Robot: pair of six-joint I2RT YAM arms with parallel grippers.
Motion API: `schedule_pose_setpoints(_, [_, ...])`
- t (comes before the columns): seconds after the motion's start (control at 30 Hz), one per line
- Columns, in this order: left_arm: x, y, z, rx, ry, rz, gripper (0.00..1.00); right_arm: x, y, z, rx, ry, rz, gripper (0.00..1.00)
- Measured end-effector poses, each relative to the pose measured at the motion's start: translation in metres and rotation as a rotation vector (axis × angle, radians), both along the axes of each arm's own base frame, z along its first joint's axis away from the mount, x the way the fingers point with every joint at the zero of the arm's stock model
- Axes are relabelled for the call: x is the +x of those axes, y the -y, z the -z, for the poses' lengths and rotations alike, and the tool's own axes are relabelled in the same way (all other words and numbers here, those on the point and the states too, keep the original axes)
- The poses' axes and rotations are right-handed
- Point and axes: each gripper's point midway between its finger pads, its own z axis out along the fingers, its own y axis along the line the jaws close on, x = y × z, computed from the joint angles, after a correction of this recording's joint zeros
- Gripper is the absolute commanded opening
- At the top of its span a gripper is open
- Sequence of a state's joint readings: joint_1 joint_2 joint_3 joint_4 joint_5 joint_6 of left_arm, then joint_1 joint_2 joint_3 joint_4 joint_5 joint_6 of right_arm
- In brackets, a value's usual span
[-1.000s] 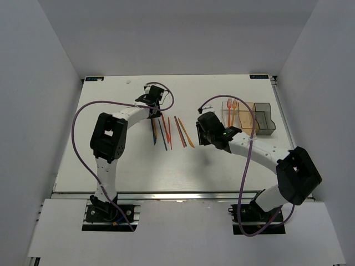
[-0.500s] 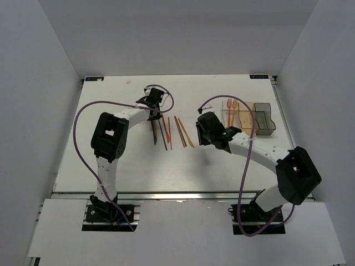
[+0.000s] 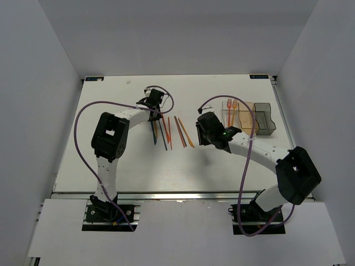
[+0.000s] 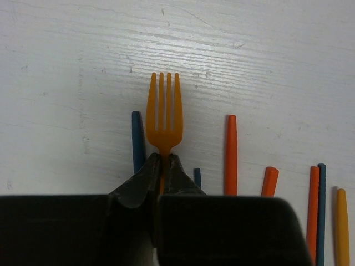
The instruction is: Sort the eating utensils into containers
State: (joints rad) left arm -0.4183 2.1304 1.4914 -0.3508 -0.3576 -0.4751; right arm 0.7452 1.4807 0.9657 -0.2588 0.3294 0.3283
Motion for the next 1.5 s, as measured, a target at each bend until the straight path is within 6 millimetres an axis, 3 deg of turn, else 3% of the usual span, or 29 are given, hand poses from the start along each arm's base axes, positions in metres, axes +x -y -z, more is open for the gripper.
schedule_pose_setpoints(0.1, [0.0, 0.0, 0.001, 0.001, 0.002, -0.001, 0.0, -0.001, -0.001, 0.001, 0.006, -0.002, -0.005, 0.36])
schedule_pose_setpoints(0.27, [0.0, -0.001, -0.001, -0.001, 0.006, -0.004, 0.0, -0.005, -0.003, 0.007, 0.039, -0.021, -0.027, 0.38])
schedule_pose_setpoints(0.3, [-0.001, -0.001, -0.002, -0.003, 0.008, -0.005, 0.0, -0.006, -0.004, 0.006, 0.051, -0.019, -0.033, 0.4])
schedule_pose_setpoints(0.33, [-0.003, -0.001, -0.003, -0.004, 0.007, -0.004, 0.0, -0.01, -0.005, 0.003, 0.076, -0.016, -0.047, 0.48])
schedule_pose_setpoints(0.43, [-0.008, 0.0, -0.015, -0.028, 0.02, 0.005, 0.0, -0.019, -0.01, -0.017, 0.17, 0.023, -0.09, 0.56])
schedule_pose_setpoints(0.5, [-0.013, 0.003, -0.033, -0.066, 0.046, 0.016, 0.0, -0.024, -0.017, -0.041, 0.256, 0.074, -0.132, 0.57])
schedule_pose_setpoints(0.6, [-0.022, 0.012, -0.076, -0.171, 0.13, 0.05, 0.0, -0.031, -0.032, -0.083, 0.392, 0.156, -0.208, 0.58])
schedule_pose_setpoints(0.73, [-0.04, 0.032, -0.14, -0.362, 0.265, 0.131, 0.0, -0.036, -0.048, -0.113, 0.5, 0.2, -0.277, 0.56])
schedule_pose_setpoints(0.83, [-0.066, 0.047, -0.17, -0.512, 0.338, 0.208, 0.0, -0.037, -0.06, -0.116, 0.536, 0.173, -0.309, 0.56])
schedule_pose_setpoints(1.07, [-0.114, 0.071, -0.196, -0.704, 0.387, 0.29, 0.0, -0.032, -0.087, -0.107, 0.579, 0.074, -0.296, 0.54])
schedule_pose_setpoints(1.27, [-0.124, 0.082, -0.228, -0.79, 0.457, 0.32, 0.0, -0.037, -0.116, -0.105, 0.605, 0.025, -0.306, 0.53])
schedule_pose_setpoints(1.5, [-0.127, 0.083, -0.223, -0.803, 0.446, 0.311, 0.0, -0.029, -0.135, -0.107, 0.616, 0.018, -0.295, 0.47])
